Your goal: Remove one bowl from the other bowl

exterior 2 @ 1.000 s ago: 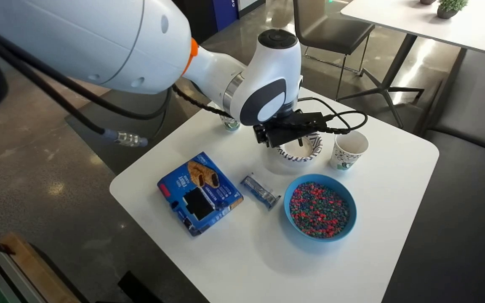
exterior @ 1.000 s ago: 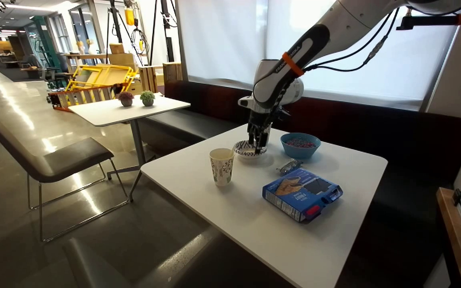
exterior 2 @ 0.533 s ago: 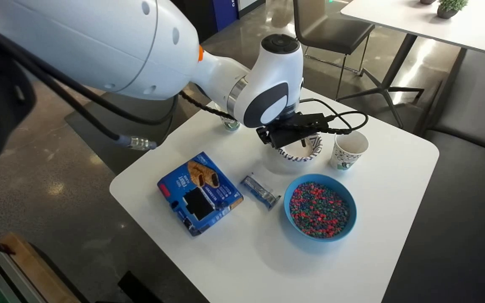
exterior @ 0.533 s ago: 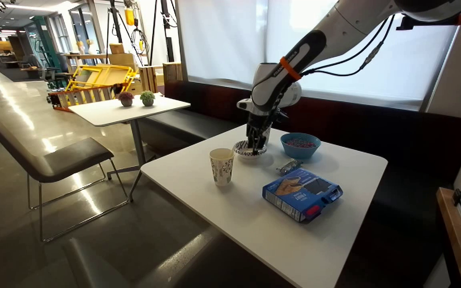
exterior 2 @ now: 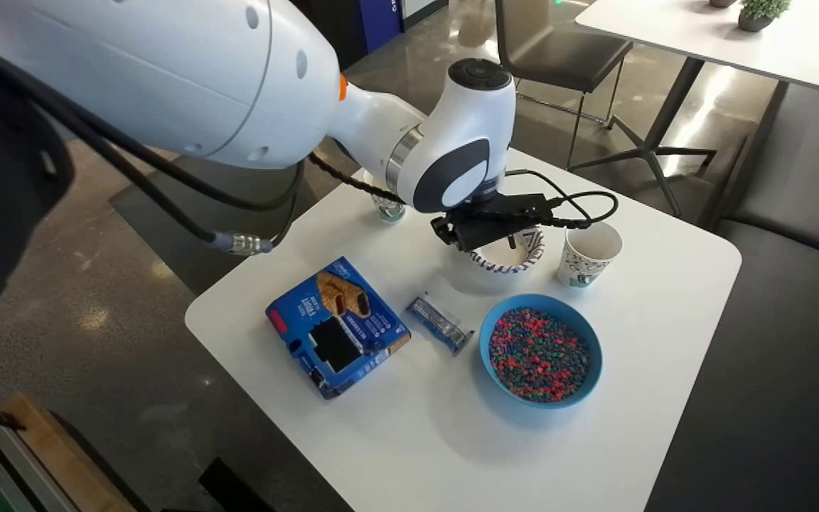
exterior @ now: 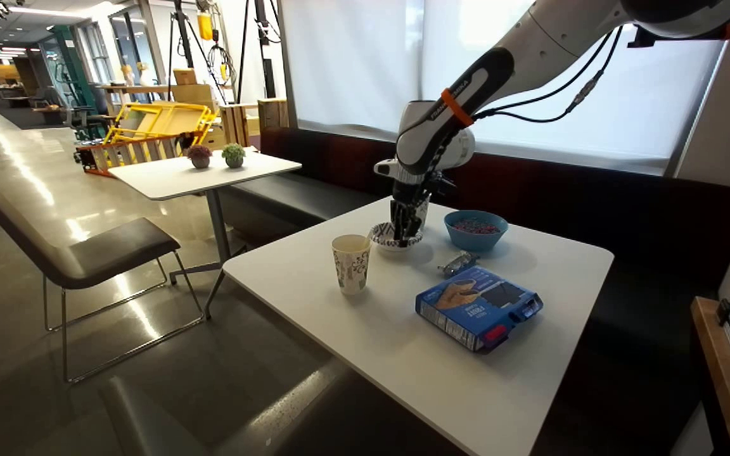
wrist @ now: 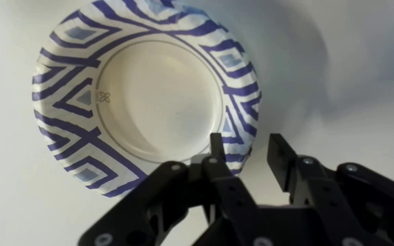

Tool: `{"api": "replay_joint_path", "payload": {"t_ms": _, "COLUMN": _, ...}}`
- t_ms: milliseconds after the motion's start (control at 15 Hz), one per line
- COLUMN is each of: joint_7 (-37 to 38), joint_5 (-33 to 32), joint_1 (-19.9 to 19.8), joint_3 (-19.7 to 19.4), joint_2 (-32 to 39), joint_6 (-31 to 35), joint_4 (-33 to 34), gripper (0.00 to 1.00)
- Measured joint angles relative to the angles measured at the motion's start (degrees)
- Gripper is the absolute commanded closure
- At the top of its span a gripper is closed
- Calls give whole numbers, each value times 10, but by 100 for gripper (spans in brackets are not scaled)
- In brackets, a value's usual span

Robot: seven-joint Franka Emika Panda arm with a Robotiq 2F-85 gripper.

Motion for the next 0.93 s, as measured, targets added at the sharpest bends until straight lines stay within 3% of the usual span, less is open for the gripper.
{"api": "replay_joint_path", "payload": {"t_ms": 200, "joint_7": -9, "joint_5": 7, "joint_1": -2, "joint_3": 2, "joint_2": 0, "joint_6": -1, "joint_4": 1, "gripper": 75}}
{"api": "replay_joint_path", "payload": {"t_ms": 267, "joint_7": -12, "joint_5": 9, "joint_1": -2, "joint_3": 2, "joint_2": 0, "joint_6": -2, "joint_4": 2, "gripper": 82}}
{"api": "replay_joint_path", "payload": {"t_ms": 333, "joint_7": -15, "joint_5": 11, "joint_1": -3, "joint_3": 2, "joint_2": 0, "joint_6": -3, "joint_4": 3, "gripper": 78}}
{"api": "replay_joint_path", "payload": {"t_ms": 600, "joint_7": -29, "joint_5": 20, "joint_1": -5, "joint_3": 3, "joint_2": 1, "joint_6": -21, "joint_4": 9, "gripper": 80}}
{"api": "replay_joint_path", "payload": {"t_ms": 933, "joint_7": -43, "joint_5": 27, "joint_1": -7, "joint_3": 3, "joint_2": 6, "joint_6": -33, "joint_4": 14, "gripper": 88}}
